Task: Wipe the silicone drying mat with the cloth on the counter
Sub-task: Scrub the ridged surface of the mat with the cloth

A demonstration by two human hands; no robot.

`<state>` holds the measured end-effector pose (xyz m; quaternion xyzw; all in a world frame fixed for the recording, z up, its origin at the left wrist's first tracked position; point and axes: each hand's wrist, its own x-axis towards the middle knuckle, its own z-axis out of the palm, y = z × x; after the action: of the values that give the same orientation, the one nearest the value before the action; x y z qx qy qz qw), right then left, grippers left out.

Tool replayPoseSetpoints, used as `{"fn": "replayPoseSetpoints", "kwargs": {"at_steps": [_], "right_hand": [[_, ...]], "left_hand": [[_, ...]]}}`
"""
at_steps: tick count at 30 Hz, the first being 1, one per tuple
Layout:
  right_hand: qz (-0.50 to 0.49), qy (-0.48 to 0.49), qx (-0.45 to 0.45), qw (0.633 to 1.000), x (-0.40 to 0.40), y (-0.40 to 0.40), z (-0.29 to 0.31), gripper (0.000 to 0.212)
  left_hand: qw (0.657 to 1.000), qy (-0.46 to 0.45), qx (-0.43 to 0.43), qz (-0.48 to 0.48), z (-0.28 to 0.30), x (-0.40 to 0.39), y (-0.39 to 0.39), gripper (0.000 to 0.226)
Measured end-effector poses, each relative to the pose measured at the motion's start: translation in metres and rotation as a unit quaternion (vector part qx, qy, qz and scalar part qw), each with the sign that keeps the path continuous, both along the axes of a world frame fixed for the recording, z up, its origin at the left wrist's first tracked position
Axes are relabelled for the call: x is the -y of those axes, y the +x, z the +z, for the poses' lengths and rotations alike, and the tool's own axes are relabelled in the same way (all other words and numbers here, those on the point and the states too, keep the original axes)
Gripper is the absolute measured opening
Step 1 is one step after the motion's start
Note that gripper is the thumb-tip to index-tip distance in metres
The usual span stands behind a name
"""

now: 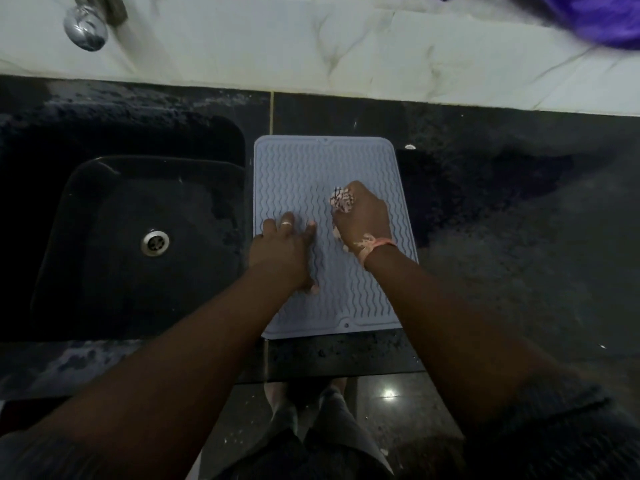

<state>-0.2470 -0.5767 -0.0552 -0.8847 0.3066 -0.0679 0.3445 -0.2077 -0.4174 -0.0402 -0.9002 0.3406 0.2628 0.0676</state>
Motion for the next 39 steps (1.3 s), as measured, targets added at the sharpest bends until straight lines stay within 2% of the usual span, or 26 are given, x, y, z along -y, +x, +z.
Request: {"fn": "replayPoseSetpoints", "kwargs": {"at_steps": [8, 11, 13, 15, 17, 18, 20, 22, 25, 26, 28, 30, 35, 36, 37, 38, 39], "right_hand": [[0.020, -0.005, -0.018, 1.000, -0.041, -0.089, 0.004, 0.009], [0.047, -0.011, -0.090, 0.995, -0.048, -0.110, 0.008, 0.012], [0.046, 0.031, -0.179, 0.982, -0.043, -0.111, 0.015, 0.019], [0.018, 0.122, -0.251, 0.960, -0.028, -0.110, 0.024, 0.024], [-0.036, 0.228, -0.251, 0.940, -0.008, -0.108, 0.031, 0.027], [-0.069, 0.268, -0.223, 0.935, 0.001, -0.106, 0.033, 0.032], [-0.138, 0.320, -0.142, 0.927, 0.015, -0.104, 0.033, 0.049], [-0.181, 0.354, -0.082, 0.914, 0.018, -0.105, 0.035, 0.056], [-0.189, 0.449, -0.010, 0.873, 0.010, -0.112, 0.032, 0.032], [-0.180, 0.494, 0.010, 0.850, 0.006, -0.117, 0.031, 0.027], [-0.151, 0.570, 0.041, 0.806, 0.002, -0.131, 0.030, 0.032], [-0.136, 0.622, 0.050, 0.770, 0.006, -0.145, 0.030, 0.038], [-0.102, 0.638, 0.052, 0.761, 0.030, -0.166, 0.032, 0.039], [-0.086, 0.641, 0.053, 0.761, 0.034, -0.166, 0.033, 0.040], [-0.071, 0.648, 0.057, 0.756, 0.037, -0.166, 0.033, 0.044], [-0.063, 0.658, 0.063, 0.748, 0.039, -0.165, 0.034, 0.049], [-0.059, 0.669, 0.066, 0.738, 0.042, -0.164, 0.034, 0.053]], "left_hand": [[1.000, -0.010, -0.003, 0.007, -0.002, -0.001, -0.001, 0.134], [1.000, -0.018, -0.012, 0.011, -0.001, -0.003, -0.002, 0.134], [1.000, -0.019, -0.016, 0.015, 0.003, -0.004, -0.004, 0.133], [0.999, -0.026, -0.025, 0.024, 0.006, -0.006, -0.007, 0.129], [0.996, -0.061, -0.028, 0.056, 0.006, -0.009, -0.014, 0.111], [0.990, -0.110, -0.023, 0.080, 0.004, -0.010, -0.020, 0.092], [0.953, -0.262, -0.014, 0.154, -0.001, -0.009, -0.038, 0.048], [0.883, -0.385, -0.092, 0.254, 0.003, -0.005, -0.063, 0.017], [0.756, -0.424, -0.372, 0.333, 0.015, 0.009, -0.096, 0.027], [0.718, -0.438, -0.426, 0.332, 0.016, 0.011, -0.104, 0.029], [0.664, -0.460, -0.462, 0.367, 0.013, 0.010, -0.111, 0.030], [0.594, -0.450, -0.503, 0.438, 0.015, 0.007, -0.109, 0.035], [0.442, -0.439, -0.588, 0.516, 0.012, 0.014, -0.119, 0.030], [0.422, -0.437, -0.585, 0.537, 0.011, 0.018, -0.123, 0.030], [0.420, -0.434, -0.568, 0.559, 0.010, 0.020, -0.126, 0.030], [0.432, -0.432, -0.545, 0.574, 0.011, 0.023, -0.127, 0.031], [0.460, -0.434, -0.513, 0.580, 0.011, 0.026, -0.126, 0.031]]}}
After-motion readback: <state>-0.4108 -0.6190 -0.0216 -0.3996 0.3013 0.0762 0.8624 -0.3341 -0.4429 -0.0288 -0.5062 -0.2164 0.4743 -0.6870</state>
